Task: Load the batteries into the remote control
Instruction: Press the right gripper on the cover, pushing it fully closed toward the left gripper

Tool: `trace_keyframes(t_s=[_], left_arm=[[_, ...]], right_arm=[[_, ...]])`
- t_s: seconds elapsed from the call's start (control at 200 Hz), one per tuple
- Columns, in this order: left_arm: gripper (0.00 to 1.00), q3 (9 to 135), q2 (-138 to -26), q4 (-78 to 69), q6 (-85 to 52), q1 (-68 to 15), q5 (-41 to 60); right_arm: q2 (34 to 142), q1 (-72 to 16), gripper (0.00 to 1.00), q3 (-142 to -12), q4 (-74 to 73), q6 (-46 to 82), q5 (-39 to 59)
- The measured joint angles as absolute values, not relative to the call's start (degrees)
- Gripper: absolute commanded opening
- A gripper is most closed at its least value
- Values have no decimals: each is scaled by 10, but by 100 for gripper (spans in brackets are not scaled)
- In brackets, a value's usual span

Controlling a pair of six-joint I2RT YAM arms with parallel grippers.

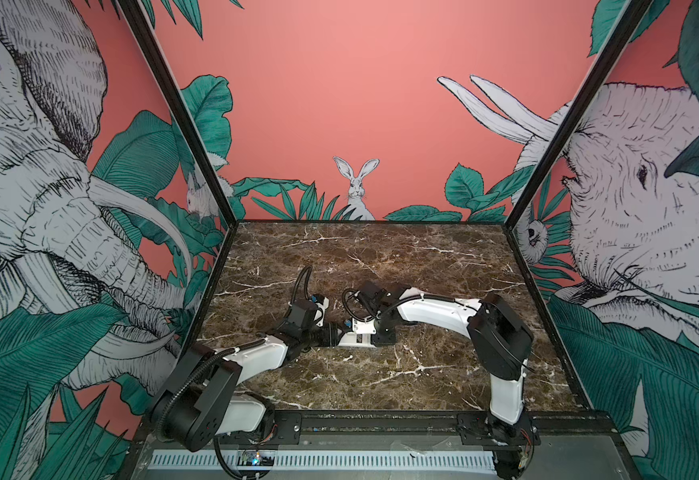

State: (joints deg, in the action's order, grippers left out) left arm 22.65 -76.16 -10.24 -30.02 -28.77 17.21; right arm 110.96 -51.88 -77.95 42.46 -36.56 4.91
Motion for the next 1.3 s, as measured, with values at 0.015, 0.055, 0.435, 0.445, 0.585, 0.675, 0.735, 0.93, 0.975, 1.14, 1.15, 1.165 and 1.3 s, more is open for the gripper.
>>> trace_keyframes(t_s=[0.015,0.055,0.435,0.445,0.585,0.675,0.735,0.93,0.975,1.14,1.15,1.165,1.3], left_arm=[[62,227,-762,-103,-300,-288,172],[62,226,-762,-104,-300,-288,172],[62,223,-762,-110,-300,-288,172],[62,223,-762,-110,-300,-288,172],[62,222,-762,-113,-301,-288,172],[62,221,-762,-115,-302,-288,172],[61,220,-762,-116,-302,-288,172],[57,215,-762,-122,-304,-287,172],[56,214,-761,-123,-304,-287,172],[52,210,-761,-124,-305,-287,172],[52,209,-761,-124,-304,-287,172],[51,209,-761,-124,-305,-287,171],[47,208,-761,-124,-306,-285,170]], right_arm=[[1110,-519,47,-780,425,-366,49],[1110,-519,48,-780,425,-365,49],[1111,-520,51,-780,424,-362,49],[1111,-521,51,-780,424,-362,49],[1111,-521,51,-780,424,-362,49],[1111,-521,52,-780,424,-362,50],[1111,-521,51,-780,424,-362,50],[1112,-521,52,-780,424,-359,51],[1112,-521,53,-781,424,-359,52],[1113,-521,53,-782,424,-353,53],[1113,-521,53,-782,424,-353,53],[1113,-521,53,-782,424,-353,53],[1119,-521,53,-790,428,-349,54]])
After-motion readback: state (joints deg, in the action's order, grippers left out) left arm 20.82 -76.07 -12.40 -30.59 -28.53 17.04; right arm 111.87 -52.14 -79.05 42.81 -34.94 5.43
